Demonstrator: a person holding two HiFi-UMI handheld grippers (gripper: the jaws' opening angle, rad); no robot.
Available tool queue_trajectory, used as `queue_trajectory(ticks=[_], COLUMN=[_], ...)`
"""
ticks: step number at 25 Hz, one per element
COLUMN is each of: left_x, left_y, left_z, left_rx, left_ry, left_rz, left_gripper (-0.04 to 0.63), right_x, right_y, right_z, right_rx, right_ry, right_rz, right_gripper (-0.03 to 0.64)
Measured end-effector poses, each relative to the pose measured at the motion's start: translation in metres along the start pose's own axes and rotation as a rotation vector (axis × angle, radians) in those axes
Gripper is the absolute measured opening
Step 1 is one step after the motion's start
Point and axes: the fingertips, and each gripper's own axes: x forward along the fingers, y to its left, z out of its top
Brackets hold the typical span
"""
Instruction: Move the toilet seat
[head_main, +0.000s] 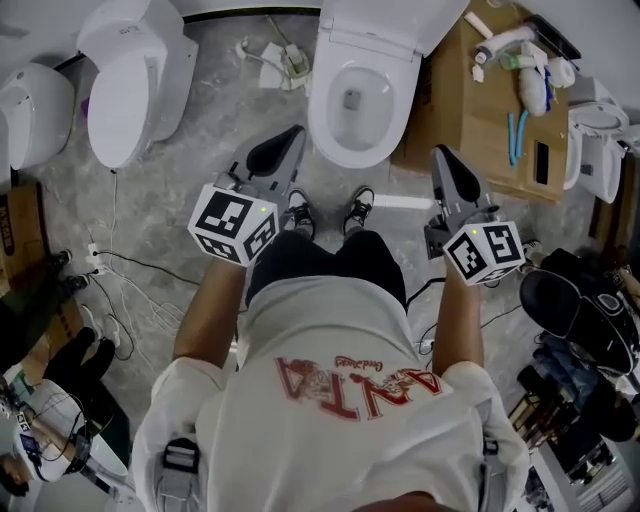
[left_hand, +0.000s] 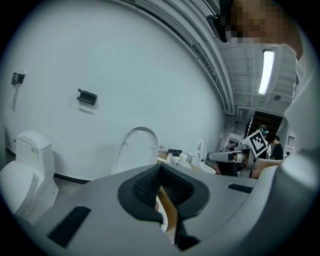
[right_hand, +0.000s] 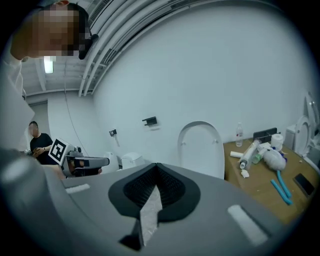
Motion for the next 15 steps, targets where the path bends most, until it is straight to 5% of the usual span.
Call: queue_trajectory(ticks=[7, 12, 15], left_x=[0.046, 0.073, 0.087], left_y=[-0.005, -0.017, -0.003], left_z=[-0.01, -0.067, -0.103], left_rx=[0.025, -0.149, -0.199], left_ry=[-0.014, 0.047, 0.093], left_rz=[0.0, -0.204, -0.148], left_gripper=[0.009, 0.011, 0.011], right_x=[0.013, 0.031, 0.044], right_y=[-0.063, -0.101, -0.119], right_z=[-0.036, -0.107, -0.146], right_rx=[0.088, 0.205, 0.274], right_ry=[0.042, 0.116, 0.158], right_rz=[-0.005, -0.003, -0.012], right_gripper=[0.002, 0.003, 0.003])
